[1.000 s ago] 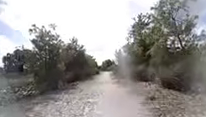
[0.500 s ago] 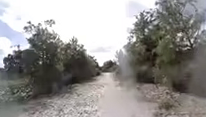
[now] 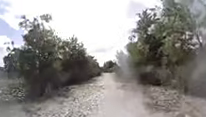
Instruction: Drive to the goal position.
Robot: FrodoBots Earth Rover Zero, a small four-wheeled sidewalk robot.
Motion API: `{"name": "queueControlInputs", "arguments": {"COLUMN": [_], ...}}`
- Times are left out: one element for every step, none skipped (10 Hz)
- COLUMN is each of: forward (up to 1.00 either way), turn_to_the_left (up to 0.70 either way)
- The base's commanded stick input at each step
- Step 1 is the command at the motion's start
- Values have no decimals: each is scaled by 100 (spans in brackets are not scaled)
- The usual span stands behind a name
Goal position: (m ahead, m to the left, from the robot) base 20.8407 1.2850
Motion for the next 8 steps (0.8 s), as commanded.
{"name": "queueControlInputs", "arguments": {"forward": [69,69,69,69,69,69,69,69], "turn_to_the_left": [1,1,1,1,1,1,1,1]}}
